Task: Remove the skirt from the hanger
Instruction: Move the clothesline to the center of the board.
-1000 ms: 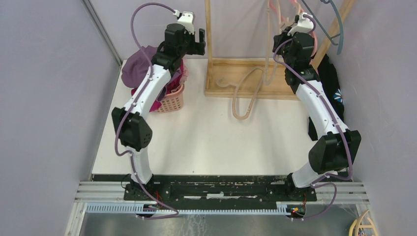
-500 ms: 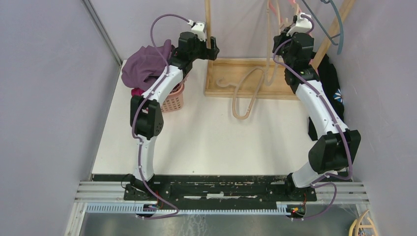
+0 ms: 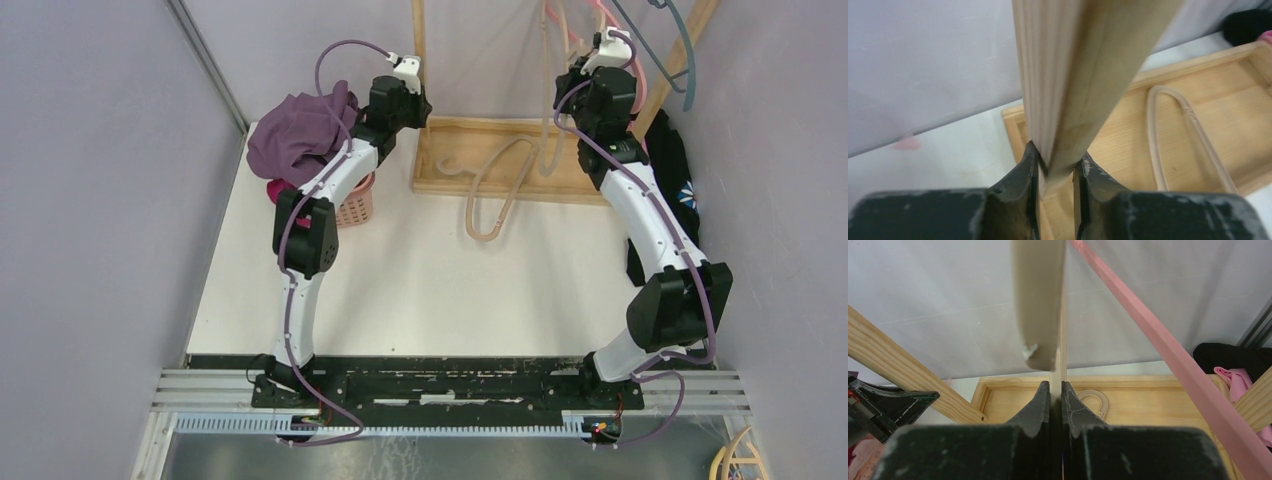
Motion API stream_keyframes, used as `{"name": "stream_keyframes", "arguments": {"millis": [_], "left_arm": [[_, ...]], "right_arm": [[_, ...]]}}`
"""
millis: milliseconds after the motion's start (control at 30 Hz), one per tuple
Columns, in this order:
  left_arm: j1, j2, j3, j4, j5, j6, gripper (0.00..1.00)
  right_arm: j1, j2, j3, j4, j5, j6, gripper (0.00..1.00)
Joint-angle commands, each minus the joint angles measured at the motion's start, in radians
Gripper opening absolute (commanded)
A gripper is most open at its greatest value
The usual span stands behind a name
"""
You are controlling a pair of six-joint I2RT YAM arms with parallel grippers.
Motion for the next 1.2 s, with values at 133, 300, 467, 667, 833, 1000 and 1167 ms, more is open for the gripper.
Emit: {"name": "stream_keyframes", "arguments": {"millis": [133, 300, 467, 667, 833, 1000, 1167], "left_arm": [[0.005, -0.079, -0.038, -0.043, 0.048, -0.045, 0.03], [-0.006, -0.186, -0.144, -0.076, 0.065, -0.053, 0.03], [-0.021, -0.281, -0.260, -0.078, 0.072, -0.066, 0.03], [-0.061, -0.358, -0.370, -0.085, 0.073, -0.073, 0.03], [-0.083, -0.414, -0.438, -0.090, 0.067, -0.075, 0.03], [-0.096, -0.485, -0.517, -0.100, 0.033, -0.059, 0.05], [-0.102, -0.544, -0.555, -0.146, -0.043, 0.000, 0.35]], "right_arm": [[0.002, -0.028, 0.035, 0.048, -0.014, 0.009, 0.01], [0.006, -0.066, 0.003, 0.046, -0.029, 0.015, 0.01], [0.046, -0.107, 0.005, 0.021, -0.034, -0.006, 0.01], [0.151, -0.162, -0.002, -0.046, -0.024, -0.076, 0.01], [0.221, -0.188, 0.023, -0.087, -0.002, -0.135, 0.01], [0.223, -0.176, 0.089, -0.109, 0.033, -0.173, 0.01], [0.223, -0.116, 0.180, -0.100, 0.054, -0.213, 0.01]]}}
